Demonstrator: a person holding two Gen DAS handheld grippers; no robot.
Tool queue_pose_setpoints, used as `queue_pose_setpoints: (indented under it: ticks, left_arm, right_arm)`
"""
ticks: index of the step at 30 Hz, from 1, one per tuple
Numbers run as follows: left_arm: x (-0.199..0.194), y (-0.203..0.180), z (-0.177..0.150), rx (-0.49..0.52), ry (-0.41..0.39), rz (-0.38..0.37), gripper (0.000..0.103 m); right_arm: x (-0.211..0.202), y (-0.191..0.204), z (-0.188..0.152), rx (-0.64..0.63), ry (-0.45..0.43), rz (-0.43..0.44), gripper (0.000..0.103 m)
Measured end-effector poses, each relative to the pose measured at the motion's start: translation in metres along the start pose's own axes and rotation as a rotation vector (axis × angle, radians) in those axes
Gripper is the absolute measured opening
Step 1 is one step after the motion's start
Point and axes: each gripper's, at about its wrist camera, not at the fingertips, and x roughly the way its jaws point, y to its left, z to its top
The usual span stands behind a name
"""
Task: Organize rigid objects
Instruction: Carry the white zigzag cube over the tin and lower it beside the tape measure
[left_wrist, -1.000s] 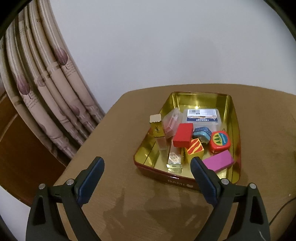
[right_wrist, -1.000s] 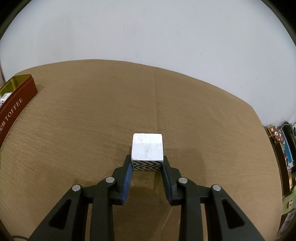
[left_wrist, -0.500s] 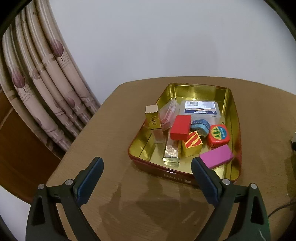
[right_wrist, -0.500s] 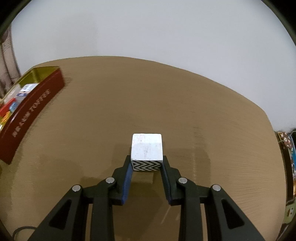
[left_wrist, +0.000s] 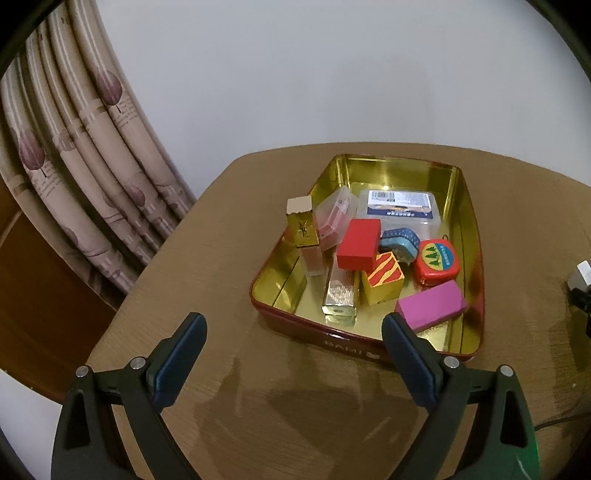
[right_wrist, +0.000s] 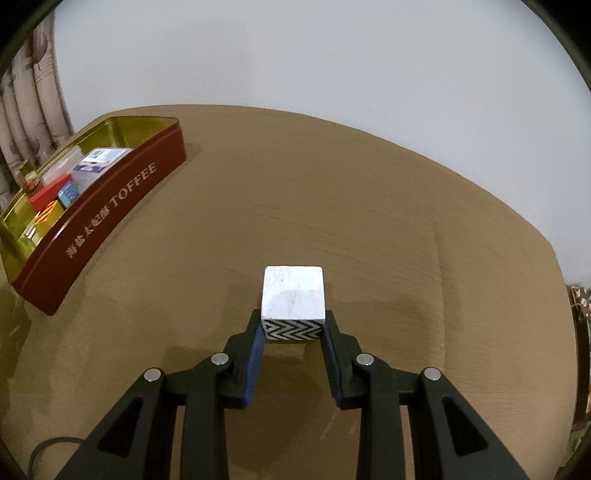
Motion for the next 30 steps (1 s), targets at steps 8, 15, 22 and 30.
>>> queue_pose_setpoints:
  ticks: [8,15,22,30]
  left_arm:
    - [0.000,0.005,0.001,-0.027,0.009,-0.006,0.095]
    - [0.005,0.010,0.001,-0.057,0.037,-0.016,0.095]
    - [0.003,0.025,0.004,-0.085,0.016,0.043,0.095]
    - [0.011,0.049,0.004,-0.182,0.057,0.041,0.095]
  right_arm:
    - [-0.011,-0.006,0.002,-0.030,-0.001,0.034,0.030]
    - [-0.037,-0.002,0.001,-0.057,-0.010,0.073,0.030]
    - [-0.058,0.016,0.004,-0.121,-0.036,0.119,0.030]
    - [-0.084,0.040,0.018,-0.174,-0.070,0.159,0.030]
